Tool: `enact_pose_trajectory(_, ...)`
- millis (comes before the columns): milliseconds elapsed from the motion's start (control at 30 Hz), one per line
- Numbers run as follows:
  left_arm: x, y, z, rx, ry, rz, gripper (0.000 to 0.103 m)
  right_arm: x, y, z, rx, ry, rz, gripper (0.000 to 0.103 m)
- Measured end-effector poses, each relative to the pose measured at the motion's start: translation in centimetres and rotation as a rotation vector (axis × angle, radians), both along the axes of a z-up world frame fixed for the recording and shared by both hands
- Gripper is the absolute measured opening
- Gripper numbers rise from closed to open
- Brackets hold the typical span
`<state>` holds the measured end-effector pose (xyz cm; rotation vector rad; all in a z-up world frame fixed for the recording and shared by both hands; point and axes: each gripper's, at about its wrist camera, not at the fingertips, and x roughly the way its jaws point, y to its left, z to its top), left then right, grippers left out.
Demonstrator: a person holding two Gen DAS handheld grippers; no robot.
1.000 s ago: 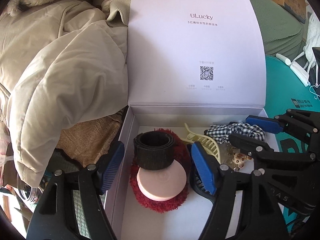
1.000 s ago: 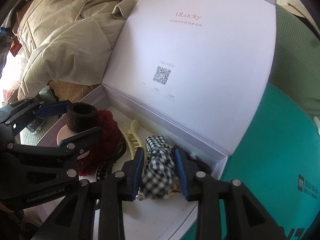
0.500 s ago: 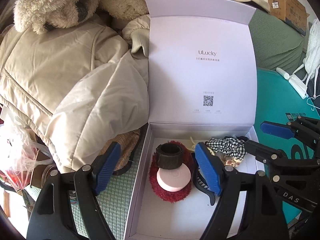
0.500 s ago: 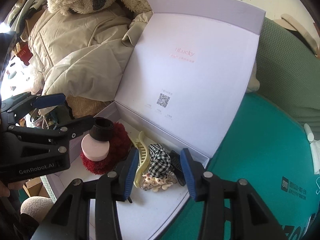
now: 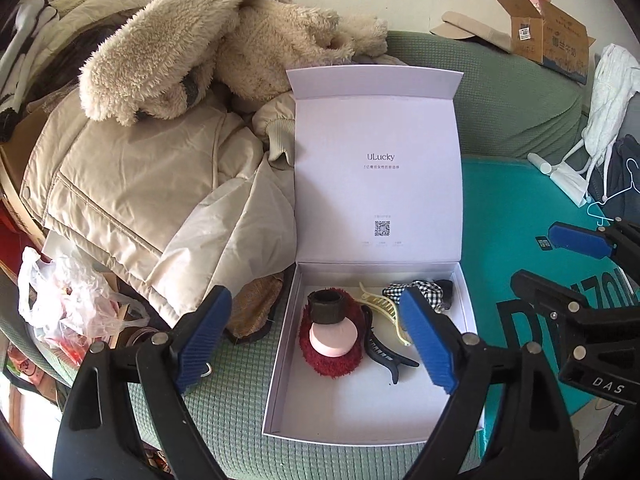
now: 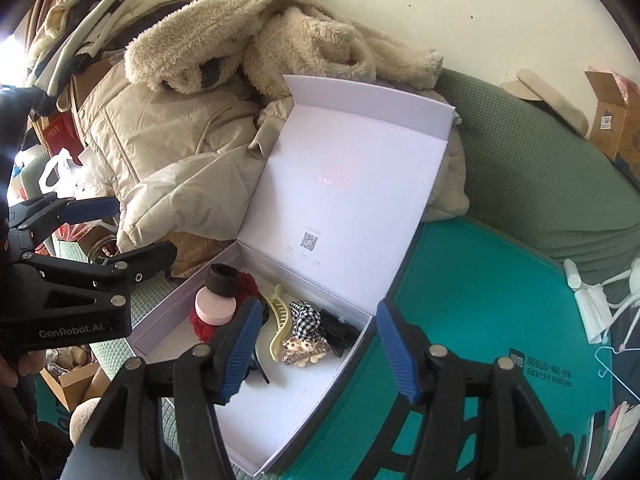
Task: Organize objects
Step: 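Withdraw both open grippers out of the box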
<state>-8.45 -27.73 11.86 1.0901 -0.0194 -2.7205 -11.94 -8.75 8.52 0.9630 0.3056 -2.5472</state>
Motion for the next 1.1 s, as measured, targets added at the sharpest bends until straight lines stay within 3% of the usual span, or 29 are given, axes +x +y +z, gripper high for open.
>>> enact_pose_trajectory(467,7.3,3.0,4.2,0.03,0.055,0.017,0.101,7.8,3.7,2.2,-0.031,0.029,-0.053,0.071)
enact_pose_trajectory(1100,16.0,4.5,2.1,0.055,0.021,0.05,0.101,15.3,4.3,0.9,-0.043,0.041,-0.053,0.071)
